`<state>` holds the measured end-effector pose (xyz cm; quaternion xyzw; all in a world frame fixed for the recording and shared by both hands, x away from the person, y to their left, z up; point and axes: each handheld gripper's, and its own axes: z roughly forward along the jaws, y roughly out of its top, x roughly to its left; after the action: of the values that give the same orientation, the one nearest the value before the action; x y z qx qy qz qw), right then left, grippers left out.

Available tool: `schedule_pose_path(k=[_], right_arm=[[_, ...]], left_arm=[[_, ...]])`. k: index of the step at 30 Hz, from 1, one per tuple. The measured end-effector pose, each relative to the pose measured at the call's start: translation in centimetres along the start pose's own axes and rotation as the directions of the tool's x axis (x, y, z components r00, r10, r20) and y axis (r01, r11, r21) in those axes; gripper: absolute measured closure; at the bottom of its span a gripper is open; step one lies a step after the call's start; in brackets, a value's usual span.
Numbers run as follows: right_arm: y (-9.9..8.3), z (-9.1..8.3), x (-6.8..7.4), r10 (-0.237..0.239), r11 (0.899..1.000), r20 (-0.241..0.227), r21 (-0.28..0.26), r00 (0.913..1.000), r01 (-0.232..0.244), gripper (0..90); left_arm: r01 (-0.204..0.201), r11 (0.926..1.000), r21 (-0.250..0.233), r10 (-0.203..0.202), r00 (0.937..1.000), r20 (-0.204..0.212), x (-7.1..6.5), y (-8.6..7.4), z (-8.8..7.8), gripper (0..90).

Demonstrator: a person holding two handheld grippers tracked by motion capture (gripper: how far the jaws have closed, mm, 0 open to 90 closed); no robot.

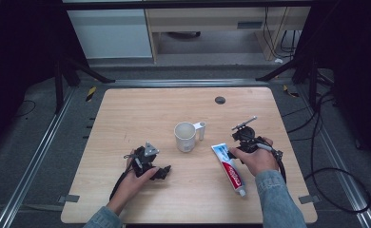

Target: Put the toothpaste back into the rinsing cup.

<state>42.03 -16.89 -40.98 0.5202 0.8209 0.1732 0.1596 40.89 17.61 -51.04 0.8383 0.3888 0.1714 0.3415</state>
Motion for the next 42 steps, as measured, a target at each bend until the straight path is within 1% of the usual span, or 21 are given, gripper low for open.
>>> schedule_pose_path(k=[2, 4, 5, 9, 16, 20, 21, 23, 25, 27, 28, 30, 33, 36, 42], right_arm=[[0.0, 0.1, 0.1, 0.003, 1.000, 0.004, 0.003, 1.0000, -0.003, 24.3], [0.1, 0.2, 0.1, 0.003, 1.000, -0.001, 0.010, 1.0000, -0.003, 24.1], [0.2, 0.3, 0.2, -0.005, 1.000, -0.003, 0.015, 1.0000, 0.005, 23.9], [0.4, 0.6, 0.4, -0.002, 0.999, -0.013, 0.032, 0.9999, 0.002, 23.6], [0.6, 1.1, 0.6, -0.005, 0.999, -0.019, 0.049, 0.9998, 0.006, 26.0], [0.8, 1.5, 0.9, -0.009, 0.998, -0.030, 0.067, 0.9995, 0.011, 30.0], [0.8, 1.6, 1.0, -0.003, 0.997, -0.032, 0.075, 0.9995, 0.005, 30.9], [0.9, 1.9, 1.0, -0.010, 0.996, -0.038, 0.084, 0.9992, 0.013, 33.5], [1.0, 2.1, 1.1, -0.001, 0.995, -0.039, 0.099, 0.9992, 0.005, 35.5], [1.1, 2.4, 1.2, 0.012, 0.993, -0.054, 0.118, 0.9985, -0.006, 37.2], [1.1, 2.6, 1.2, 0.008, 0.992, -0.056, 0.126, 0.9984, 0.000, 37.7], [1.2, 2.9, 1.4, 0.014, 0.989, -0.063, 0.145, 0.9979, -0.005, 38.8], [1.3, 3.3, 1.7, -0.004, 0.987, -0.070, 0.161, 0.9975, 0.015, 40.1], [1.4, 3.7, 2.1, -0.009, 0.984, -0.077, 0.178, 0.9970, 0.023, 40.8], [1.5, 4.6, 2.4, 0.005, 0.979, -0.091, 0.203, 0.9958, 0.014, 39.8]], left_arm=[[0.000, 1.0000, 0.000, 0.000, 1.0000, 0.000, 0.0, 0.0, 0.0, 0.0], [0.000, 1.0000, 0.000, 0.000, 1.0000, 0.000, 0.0, 0.0, 0.0, 0.0], [0.000, 1.0000, 0.000, 0.000, 1.0000, 0.000, 0.0, 0.0, 0.0, 0.0], [-0.001, 1.0000, 0.000, 0.001, 1.0000, 0.002, 0.0, 0.0, 0.0, 0.0], [-0.001, 1.0000, 0.001, 0.001, 1.0000, 0.002, 0.0, 0.0, 0.0, 0.0], [-0.002, 1.0000, 0.001, 0.002, 1.0000, 0.003, 0.1, 0.0, 0.0, 0.0], [-0.003, 1.0000, 0.002, 0.003, 1.0000, 0.003, 0.1, 0.0, 0.0, 0.0], [-0.003, 1.0000, 0.002, 0.003, 1.0000, 0.004, 0.1, 0.0, 0.0, 0.0], [-0.004, 1.0000, 0.002, 0.004, 1.0000, 0.004, 0.1, 0.0, 0.0, 0.0], [-0.004, 1.0000, 0.001, 0.004, 1.0000, 0.004, 0.1, 0.0, 0.0, 0.0], [-0.004, 1.0000, 0.001, 0.004, 1.0000, 0.005, 0.1, 0.0, 0.0, 0.0], [-0.007, 1.0000, 0.001, 0.007, 0.9999, 0.008, 0.1, 0.0, 0.0, 0.0], [-0.010, 0.9999, 0.000, 0.010, 0.9999, 0.012, 0.3, 0.0, 0.0, 0.0], [-0.008, 1.0000, 0.000, 0.008, 0.9999, 0.009, 0.4, 0.0, 0.0, 0.0], [-0.004, 1.0000, -0.001, 0.004, 0.9999, 0.011, 0.4, 0.0, 0.0, 0.0]])
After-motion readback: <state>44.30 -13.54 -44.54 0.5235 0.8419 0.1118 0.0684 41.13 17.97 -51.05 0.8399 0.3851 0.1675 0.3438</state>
